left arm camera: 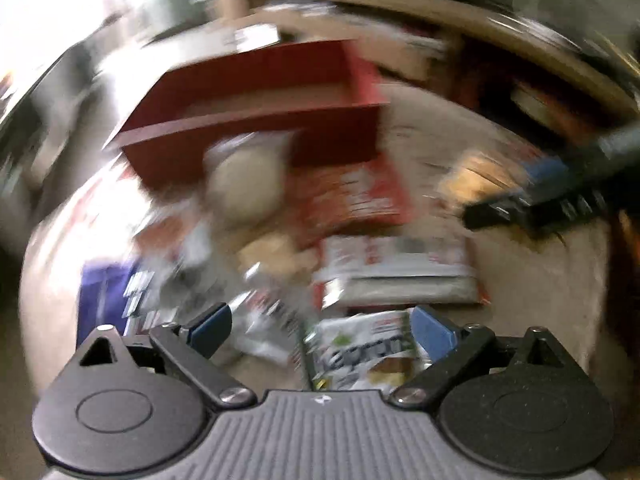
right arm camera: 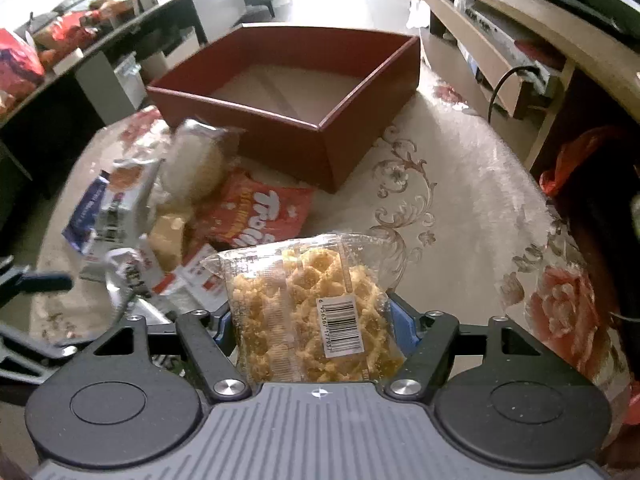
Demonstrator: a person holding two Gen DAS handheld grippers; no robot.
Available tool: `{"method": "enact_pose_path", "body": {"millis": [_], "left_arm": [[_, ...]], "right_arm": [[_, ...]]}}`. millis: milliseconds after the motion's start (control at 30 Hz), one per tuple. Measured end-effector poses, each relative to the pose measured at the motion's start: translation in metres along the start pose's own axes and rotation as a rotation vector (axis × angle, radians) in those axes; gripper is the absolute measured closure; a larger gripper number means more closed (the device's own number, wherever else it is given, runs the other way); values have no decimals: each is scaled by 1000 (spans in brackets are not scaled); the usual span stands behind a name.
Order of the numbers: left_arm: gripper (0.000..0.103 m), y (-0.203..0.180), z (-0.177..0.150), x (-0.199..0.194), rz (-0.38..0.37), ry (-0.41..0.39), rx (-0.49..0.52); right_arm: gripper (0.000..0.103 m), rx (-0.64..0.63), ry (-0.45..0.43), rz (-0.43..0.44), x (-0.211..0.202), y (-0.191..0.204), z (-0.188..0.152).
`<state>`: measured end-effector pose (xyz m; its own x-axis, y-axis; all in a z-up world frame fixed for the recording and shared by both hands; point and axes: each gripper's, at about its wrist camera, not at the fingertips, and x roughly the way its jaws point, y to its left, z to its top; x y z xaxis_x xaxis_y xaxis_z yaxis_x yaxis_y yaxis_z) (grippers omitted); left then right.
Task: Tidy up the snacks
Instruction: 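Grasp the Kaprons wafer packet with the left tool while the right holds the puffs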
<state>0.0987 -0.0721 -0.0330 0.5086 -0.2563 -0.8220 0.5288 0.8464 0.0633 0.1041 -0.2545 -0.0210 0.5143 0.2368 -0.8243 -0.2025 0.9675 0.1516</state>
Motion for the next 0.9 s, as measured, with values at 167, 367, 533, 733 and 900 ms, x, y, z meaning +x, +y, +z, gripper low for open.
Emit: {"method": "enact_pose_path", "body": {"millis": [167, 367, 533, 733, 900], "left_arm": [[3, -18, 14, 22, -85, 64, 312], [3, -26, 24, 47, -248, 170, 414], [3, -34, 7, 57, -279, 267, 465], [3, -36, -22, 38, -251, 320, 404], [3, -45, -10, 41, -197, 255, 329]], "right_arm": [[26, 49, -30, 30, -11, -6, -4], [25, 91, -19, 58, -8, -11, -1], [25, 105, -1, 64, -3, -9, 1], [25, 103, 10, 67, -1, -6, 2], [25, 88, -5, 70, -6, -1, 3]]}}
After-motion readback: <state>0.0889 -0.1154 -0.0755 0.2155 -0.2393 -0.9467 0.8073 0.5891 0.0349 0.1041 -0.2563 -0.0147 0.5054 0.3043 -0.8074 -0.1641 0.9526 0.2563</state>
